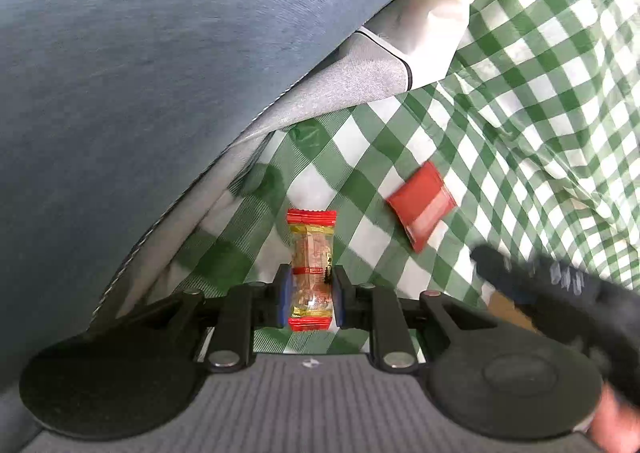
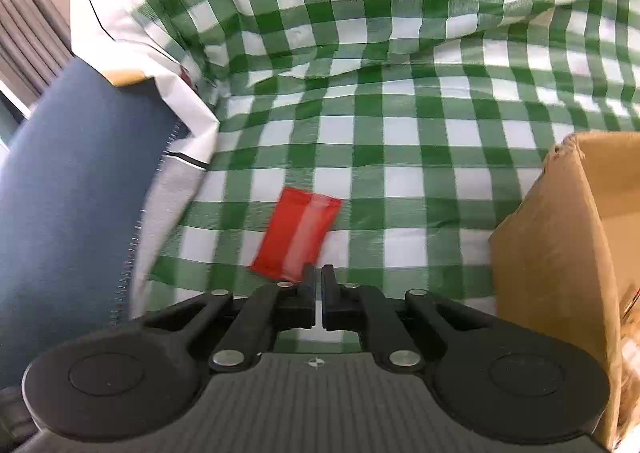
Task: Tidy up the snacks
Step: 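Close the right tool on the red square pack, then carry the red candy and red pack with both tools over the box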
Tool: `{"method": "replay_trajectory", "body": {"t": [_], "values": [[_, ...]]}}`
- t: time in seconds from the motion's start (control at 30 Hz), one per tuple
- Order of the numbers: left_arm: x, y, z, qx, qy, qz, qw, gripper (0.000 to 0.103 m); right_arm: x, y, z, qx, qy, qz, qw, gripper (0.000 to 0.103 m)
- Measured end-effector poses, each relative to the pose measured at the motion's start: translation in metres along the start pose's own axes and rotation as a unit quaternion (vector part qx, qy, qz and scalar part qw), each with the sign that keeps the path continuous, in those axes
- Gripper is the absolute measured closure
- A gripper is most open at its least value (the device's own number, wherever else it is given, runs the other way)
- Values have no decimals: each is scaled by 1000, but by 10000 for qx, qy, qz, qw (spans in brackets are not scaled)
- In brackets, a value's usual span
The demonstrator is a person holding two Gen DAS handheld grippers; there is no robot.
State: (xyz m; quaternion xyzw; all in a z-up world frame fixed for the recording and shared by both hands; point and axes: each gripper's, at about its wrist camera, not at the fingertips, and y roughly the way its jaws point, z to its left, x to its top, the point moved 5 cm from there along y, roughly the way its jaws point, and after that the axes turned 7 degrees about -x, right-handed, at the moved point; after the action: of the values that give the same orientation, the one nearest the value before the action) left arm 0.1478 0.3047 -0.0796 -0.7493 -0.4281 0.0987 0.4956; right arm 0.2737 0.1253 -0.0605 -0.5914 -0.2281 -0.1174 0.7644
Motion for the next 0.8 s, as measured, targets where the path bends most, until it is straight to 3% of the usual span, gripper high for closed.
{"method": "replay_trajectory", "body": {"t": [0.07, 0.13, 0.2, 0.37, 0.5, 0.6, 0.63, 0.67, 0.8], "values": [[-9, -10, 2, -89, 0, 37, 10000, 81, 3, -1, 3, 7, 29, -50, 10000, 65], [-18, -21, 6, -200, -48, 94, 9997, 81, 7, 6, 9, -44, 103, -81, 9999, 50], [-26, -31, 9, -259, -29, 86, 9996, 81, 12, 19, 17, -25, 163, 8, 9999, 49], [-35, -41, 10, -304, 86, 55, 9995, 81, 19, 57, 41, -198, -34, 136, 9997, 33], [-36, -34, 5, -267, 223, 97, 9993, 81, 15, 82, 48, -639, -189, 233, 9975, 31], [-35, -28, 3, -264, 199, 162, 9993, 81, 12, 83, 57, -950, -614, -29, 9936, 44], [-35, -26, 3, -249, 200, 166, 9993, 81, 10, 82, 58, -945, -719, -118, 9929, 55], [-35, -26, 3, -238, 208, 165, 9994, 81, 9, 80, 59, -910, -777, -159, 9927, 59], [-36, -27, -2, -270, 305, 130, 9991, 81, 5, 69, 55, -783, -1011, -193, 9916, 61]]}}
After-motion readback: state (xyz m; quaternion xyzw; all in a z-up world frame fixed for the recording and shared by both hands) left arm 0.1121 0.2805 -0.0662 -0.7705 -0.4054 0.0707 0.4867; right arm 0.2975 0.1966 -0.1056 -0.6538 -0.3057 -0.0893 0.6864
